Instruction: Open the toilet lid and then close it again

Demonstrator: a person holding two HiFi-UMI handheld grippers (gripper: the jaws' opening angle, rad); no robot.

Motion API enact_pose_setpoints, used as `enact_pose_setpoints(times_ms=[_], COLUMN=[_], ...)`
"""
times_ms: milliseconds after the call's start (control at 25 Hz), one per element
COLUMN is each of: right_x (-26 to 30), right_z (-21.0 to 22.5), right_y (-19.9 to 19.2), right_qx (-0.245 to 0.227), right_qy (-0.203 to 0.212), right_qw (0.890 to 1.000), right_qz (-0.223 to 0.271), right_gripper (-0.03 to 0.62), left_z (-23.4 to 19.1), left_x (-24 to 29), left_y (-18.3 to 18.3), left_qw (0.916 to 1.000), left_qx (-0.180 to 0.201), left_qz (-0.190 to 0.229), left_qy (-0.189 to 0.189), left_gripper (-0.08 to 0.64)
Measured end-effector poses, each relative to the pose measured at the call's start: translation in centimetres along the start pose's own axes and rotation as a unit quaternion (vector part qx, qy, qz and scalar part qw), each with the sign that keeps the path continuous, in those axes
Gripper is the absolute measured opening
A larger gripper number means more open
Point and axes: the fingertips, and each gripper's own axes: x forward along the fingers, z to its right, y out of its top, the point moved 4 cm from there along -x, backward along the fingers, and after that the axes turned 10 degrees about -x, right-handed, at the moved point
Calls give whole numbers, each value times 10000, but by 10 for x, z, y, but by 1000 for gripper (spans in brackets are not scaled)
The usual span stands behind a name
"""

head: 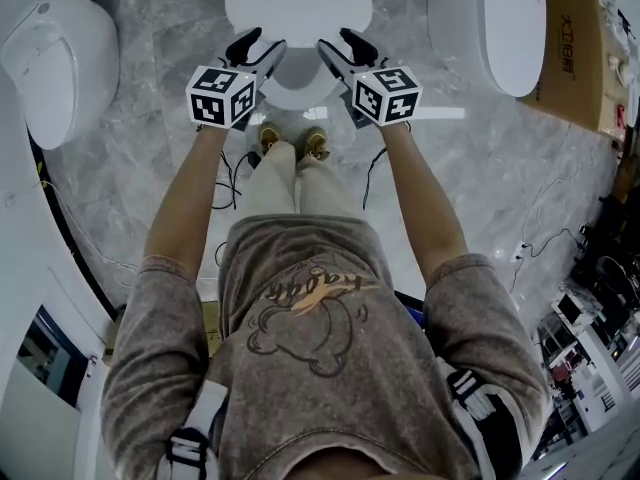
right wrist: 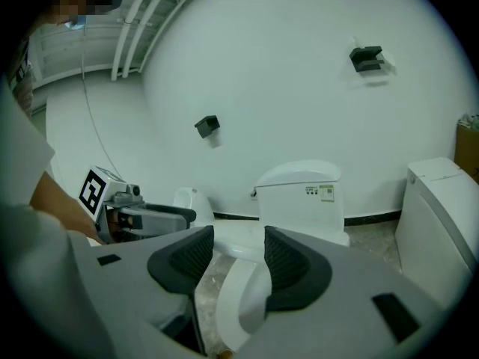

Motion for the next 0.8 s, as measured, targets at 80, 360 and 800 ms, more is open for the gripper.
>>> enact_pose_setpoints(times_ms=[80,360,800], right_x=[-2,0,21], right_z=[-7,-30,-31], right_y=[-21,-109,-200], right_qx=[16,69,68], right_qy=[10,63,112], right_qw=[9999,9977,9958], right_qz=[-118,-670,-909], right_gripper=[227,218,187], left_z=[1,-8,-32], left_x=[-2,-2,19], left_y=[-22,-110,-197], left_qw=[9999,9968,9932], left_qx=[-74,-368,-279], left_qz=[-44,-429,-648], left_qy=[115,572,927], left_gripper=[212,207,196])
